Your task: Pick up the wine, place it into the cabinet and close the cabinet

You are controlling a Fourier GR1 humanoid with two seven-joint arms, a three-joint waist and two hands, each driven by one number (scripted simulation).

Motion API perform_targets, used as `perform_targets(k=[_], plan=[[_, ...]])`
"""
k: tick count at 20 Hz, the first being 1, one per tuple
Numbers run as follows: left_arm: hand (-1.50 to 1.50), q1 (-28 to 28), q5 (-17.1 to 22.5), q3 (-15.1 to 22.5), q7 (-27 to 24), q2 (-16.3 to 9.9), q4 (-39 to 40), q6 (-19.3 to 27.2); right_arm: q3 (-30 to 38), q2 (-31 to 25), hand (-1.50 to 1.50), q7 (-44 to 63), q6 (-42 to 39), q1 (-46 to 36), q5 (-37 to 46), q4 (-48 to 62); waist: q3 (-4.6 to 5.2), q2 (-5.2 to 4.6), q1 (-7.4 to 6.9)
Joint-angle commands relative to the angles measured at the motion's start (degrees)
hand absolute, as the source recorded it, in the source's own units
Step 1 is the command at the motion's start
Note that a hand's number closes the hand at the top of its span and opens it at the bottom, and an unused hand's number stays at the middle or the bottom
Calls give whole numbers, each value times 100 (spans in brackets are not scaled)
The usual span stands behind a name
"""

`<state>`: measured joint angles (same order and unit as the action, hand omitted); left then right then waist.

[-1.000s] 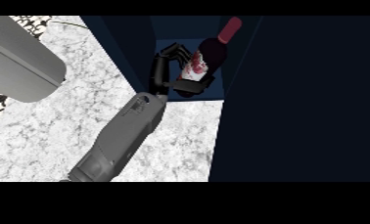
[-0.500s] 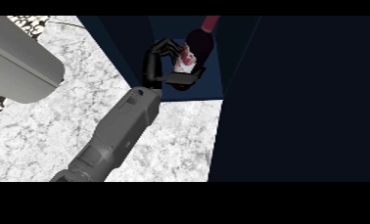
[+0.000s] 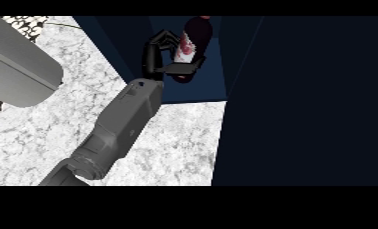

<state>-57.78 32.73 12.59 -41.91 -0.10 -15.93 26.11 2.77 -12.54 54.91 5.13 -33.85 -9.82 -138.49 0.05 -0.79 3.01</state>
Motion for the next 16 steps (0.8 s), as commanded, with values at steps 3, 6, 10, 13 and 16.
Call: perform_targets(k=[3, 6, 10, 13, 16], plan=[[150, -287, -25, -203, -248, -64, 551, -47, 40, 47, -150, 62, -55, 206, -336, -343, -2, -17, 7], [150, -545, -194, -77, -180, 9, 846, 649, -80, 38, -150, 237, 111, -281, -162, -92, 4, -38, 82], [150, -657, -334, -31, -35, -134, 1166, 651, -168, 118, -150, 108, 58, -6, -155, -395, 1, -68, 173], [150, -750, -339, -82, -42, -185, 1222, 715, -75, 38, -150, 57, -57, -75, -290, -189, 1, -86, 169], [150, -815, -360, -82, 184, -324, 1328, 483, -139, 111, -150, 100, 31, -23, -229, -319, 3, -101, 229]])
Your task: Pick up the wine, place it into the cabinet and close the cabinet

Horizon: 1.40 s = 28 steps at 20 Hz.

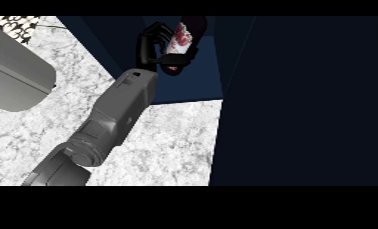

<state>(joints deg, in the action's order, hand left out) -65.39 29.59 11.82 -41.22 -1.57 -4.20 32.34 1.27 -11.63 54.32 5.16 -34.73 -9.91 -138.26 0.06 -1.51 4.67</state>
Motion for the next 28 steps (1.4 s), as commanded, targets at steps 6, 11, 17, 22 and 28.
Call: perform_targets(k=[6, 11, 17, 22, 28], plan=[[150, 84, -62, -37, 145, 44, 351, 321, -104, 56, -150, 275, 100, -83, -179, -374, 7, -31, 107], [150, 91, 379, -500, 132, 150, 5, -281, -27, 88, -150, -74, -56, 24, -238, -160, 4, -83, 122], [150, 576, 608, -731, -69, 155, -71, -1059, -25, 132, -150, -48, 14, -267, -264, 69, 12, -89, 124], [150, 847, 751, -753, -79, 157, -77, -1296, -167, 168, -150, 64, 3, -240, -296, -22, 16, -66, 330], [150, 1264, 913, -735, -299, 157, -115, -1690, -261, 285, -150, -141, -47, -68, -244, -7, 18, -78, 405]])
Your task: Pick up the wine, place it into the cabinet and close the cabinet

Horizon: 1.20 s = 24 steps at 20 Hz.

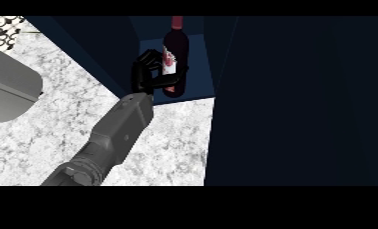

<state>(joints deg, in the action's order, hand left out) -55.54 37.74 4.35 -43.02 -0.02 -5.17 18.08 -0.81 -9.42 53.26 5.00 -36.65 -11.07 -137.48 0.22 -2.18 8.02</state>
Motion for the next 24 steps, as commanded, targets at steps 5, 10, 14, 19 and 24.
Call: perform_targets(k=[5, 10, 14, 19, 24], plan=[[150, 345, 192, 118, -29, 2, -2, -218, -94, 75, -150, 42, 41, -229, -97, 20, 13, 14, 136], [150, 609, 257, 276, -143, 2, -40, -145, 144, 2, -150, -20, -68, -57, -295, -2, 5, 17, 205], [150, 593, 347, 326, -147, 2, -86, 42, -4, 67, -150, 90, -29, 73, -310, -157, 8, 10, 300], [150, 476, 424, 418, -198, 2, -191, 216, 31, 47, -150, -37, -131, 21, -399, -92, 9, -27, 352], [150, 182, 553, 504, 70, 2, -270, 478, 153, 69, -150, -207, -159, 154, -345, 8, -3, -24, 309]])
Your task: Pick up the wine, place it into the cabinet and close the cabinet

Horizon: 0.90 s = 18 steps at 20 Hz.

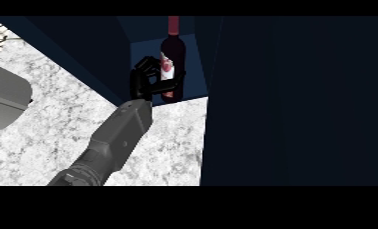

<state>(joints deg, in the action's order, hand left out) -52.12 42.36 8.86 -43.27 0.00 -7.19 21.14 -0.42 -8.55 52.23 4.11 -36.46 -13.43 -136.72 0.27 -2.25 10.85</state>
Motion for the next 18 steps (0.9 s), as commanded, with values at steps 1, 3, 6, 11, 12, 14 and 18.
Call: perform_targets(k=[1, 3, 6, 11, 12, 14, 18], plan=[[150, -158, 110, 55, 96, 0, -52, 157, 113, -25, -150, 90, 29, -21, -139, -55, 1, -9, 29], [150, -403, 164, 95, 290, 0, -90, 342, -5, 54, -150, 50, -1, 158, -149, -197, -7, 13, 11], [150, -316, 204, 170, 111, 0, -134, 298, 107, -31, -150, -49, -114, 193, -167, -112, -9, 1, -45], [150, -756, 266, 114, 313, 0, -7, 559, 33, 37, -150, -54, -36, 214, 11, -57, -7, -19, -131], [150, -922, 273, 136, 482, 0, -21, 545, 85, 24, -150, -147, -77, 187, -22, -30, -10, -39, -75], [150, -847, 321, 109, 352, 0, 7, 629, 207, -16, -150, -125, -118, 314, -159, -191, -16, -39, -42], [150, -1278, 329, 98, 670, 0, 117, 841, 167, -9, -150, -206, -207, 355, -165, -73, -21, -64, -93]])
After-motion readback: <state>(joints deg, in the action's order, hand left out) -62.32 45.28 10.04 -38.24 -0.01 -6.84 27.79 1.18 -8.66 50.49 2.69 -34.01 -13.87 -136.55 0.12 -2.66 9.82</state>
